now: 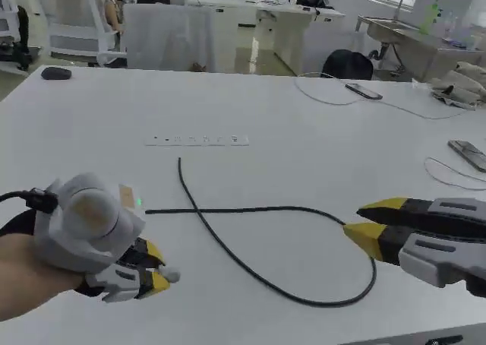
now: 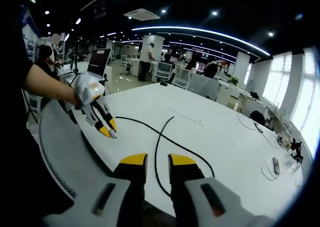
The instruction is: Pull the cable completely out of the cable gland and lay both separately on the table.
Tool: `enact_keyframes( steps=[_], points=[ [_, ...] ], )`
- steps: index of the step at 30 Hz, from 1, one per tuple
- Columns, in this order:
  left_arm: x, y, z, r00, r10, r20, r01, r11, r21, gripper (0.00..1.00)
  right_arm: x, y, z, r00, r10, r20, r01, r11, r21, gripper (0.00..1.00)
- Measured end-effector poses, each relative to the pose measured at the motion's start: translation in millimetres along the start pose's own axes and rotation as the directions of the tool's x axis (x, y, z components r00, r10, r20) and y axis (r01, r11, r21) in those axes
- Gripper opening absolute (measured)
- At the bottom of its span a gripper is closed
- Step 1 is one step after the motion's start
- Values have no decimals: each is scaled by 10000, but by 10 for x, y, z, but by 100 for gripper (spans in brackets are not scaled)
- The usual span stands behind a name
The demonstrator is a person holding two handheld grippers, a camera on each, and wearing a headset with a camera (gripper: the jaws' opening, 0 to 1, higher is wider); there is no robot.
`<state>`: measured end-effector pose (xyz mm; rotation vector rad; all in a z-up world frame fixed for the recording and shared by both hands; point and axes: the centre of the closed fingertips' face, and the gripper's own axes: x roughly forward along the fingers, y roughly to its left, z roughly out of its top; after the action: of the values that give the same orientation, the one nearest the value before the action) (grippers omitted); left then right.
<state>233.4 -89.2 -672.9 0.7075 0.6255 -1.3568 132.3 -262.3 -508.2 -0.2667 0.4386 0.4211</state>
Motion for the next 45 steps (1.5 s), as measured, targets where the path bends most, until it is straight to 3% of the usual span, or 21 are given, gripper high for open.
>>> enact_keyframes(
  steps=[4,8,16,17,20,23,25,27,29,32,34,37,39,41,44,45],
  points=[
    [273,-33,-226,9972,-719,-202,693,9919,-1065,16,-103,-23,-83,9993,-366,-106,368,9993,112,17],
    [414,37,-372,9972,-702,-254,673,9927,-1003,16,-157,23,-182,9985,-456,-305,467,9983,336,17],
    [515,104,-530,9977,-575,-368,527,9915,-1193,16,-223,79,-213,9974,-647,-324,661,9968,451,17],
    [525,78,-561,9968,-721,-349,677,9911,-1143,16,-231,82,-215,9974,-641,-334,655,9968,447,17],
    [545,37,-680,9940,-806,-740,737,9931,-912,17,-262,72,-239,9966,-693,-441,710,9967,382,17],
    [499,36,-684,9939,-788,-771,696,9909,-1154,19,-282,47,-256,9960,-743,-490,763,9963,399,17],
    [462,55,-670,9940,-761,-782,633,9859,-1547,27,-268,39,-250,9962,-715,-495,735,9965,392,17],
    [334,105,-614,9963,-467,-725,348,9869,-1575,33,-202,51,-216,9972,-551,-500,566,9980,285,18],
    [204,117,-572,9967,-385,-718,268,9871,-1577,30,-131,79,-184,9984,-319,-472,329,9992,213,18],
    [-101,112,-410,9999,-105,-121,81,9821,-1882,34,80,193,-156,9977,448,-518,-429,9984,373,20],
    [-367,71,-354,10000,45,0,-44,9828,-1844,34,196,273,-147,9944,941,-483,-913,9942,565,20],
    [-795,23,-257,9967,602,551,-482,9790,-1982,34,422,375,-158,9871,1485,-596,-1450,9877,591,20],
    [-1001,-19,-247,9935,843,760,-651,9719,-2264,35,560,438,-247,9781,1795,-1050,-1729,9825,691,20],
    [-1225,-69,-258,9868,1228,1055,-923,9621,-2565,34,673,507,-292,9694,2165,-1156,-2056,9736,988,20],
    [-1495,-111,-341,9683,2053,1424,-1485,9313,-3327,36,759,592,-367,9550,2670,-1290,-2451,9556,1634,21],
    [-1585,-130,-393,9586,2414,1512,-1730,9151,-3643,37,765,602,-384,9533,2711,-1331,-2470,9535,1729,22]
  ],
)
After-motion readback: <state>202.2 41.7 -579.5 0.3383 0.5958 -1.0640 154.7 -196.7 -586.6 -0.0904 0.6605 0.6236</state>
